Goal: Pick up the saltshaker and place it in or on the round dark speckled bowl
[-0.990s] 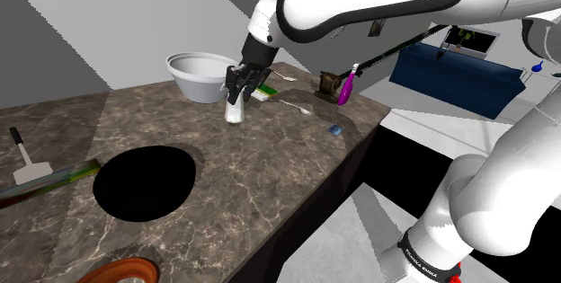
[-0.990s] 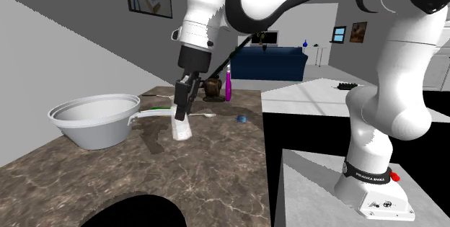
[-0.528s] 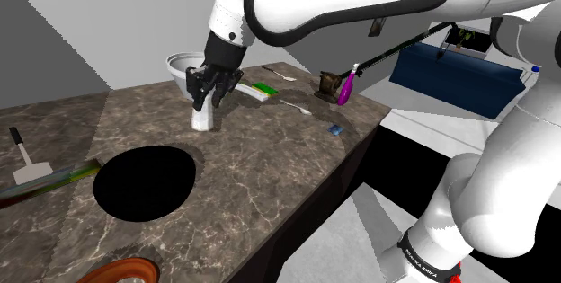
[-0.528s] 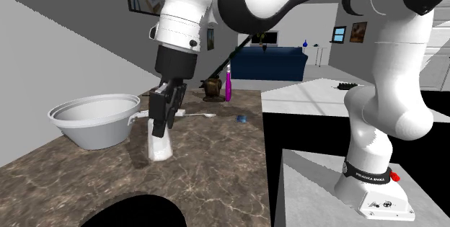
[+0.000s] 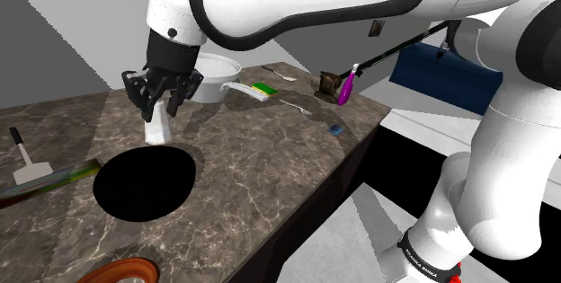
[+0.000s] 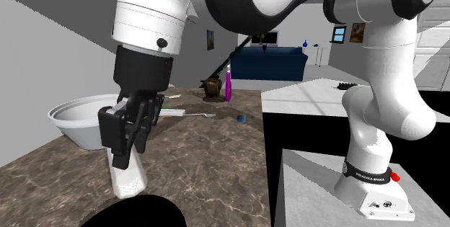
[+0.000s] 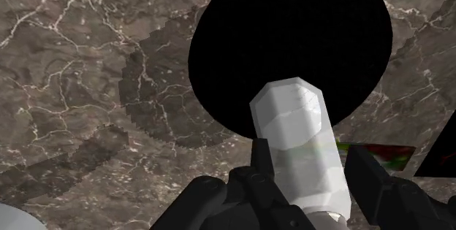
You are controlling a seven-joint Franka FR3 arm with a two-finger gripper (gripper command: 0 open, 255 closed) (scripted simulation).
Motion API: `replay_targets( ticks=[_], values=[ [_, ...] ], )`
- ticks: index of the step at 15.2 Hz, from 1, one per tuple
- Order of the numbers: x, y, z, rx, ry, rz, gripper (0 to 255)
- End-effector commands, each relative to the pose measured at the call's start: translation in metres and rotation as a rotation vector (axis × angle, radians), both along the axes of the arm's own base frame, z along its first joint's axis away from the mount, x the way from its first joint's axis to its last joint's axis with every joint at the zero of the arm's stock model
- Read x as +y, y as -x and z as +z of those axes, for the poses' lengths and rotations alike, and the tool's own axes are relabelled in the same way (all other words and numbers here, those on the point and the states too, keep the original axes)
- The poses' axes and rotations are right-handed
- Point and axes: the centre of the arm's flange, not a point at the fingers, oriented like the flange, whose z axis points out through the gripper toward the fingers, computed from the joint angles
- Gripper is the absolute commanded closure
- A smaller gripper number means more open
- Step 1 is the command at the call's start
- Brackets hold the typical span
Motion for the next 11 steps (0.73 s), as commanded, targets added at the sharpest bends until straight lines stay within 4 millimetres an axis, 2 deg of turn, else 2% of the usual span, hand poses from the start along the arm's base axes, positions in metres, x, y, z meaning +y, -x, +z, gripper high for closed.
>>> replay_targets(
  ticks=[1, 11],
  values=[
    [0.030, 0.001, 0.000, 0.000, 0.000, -0.001, 255],
    [0.030, 0.001, -0.053, 0.000, 0.000, -0.001, 255]
  ],
)
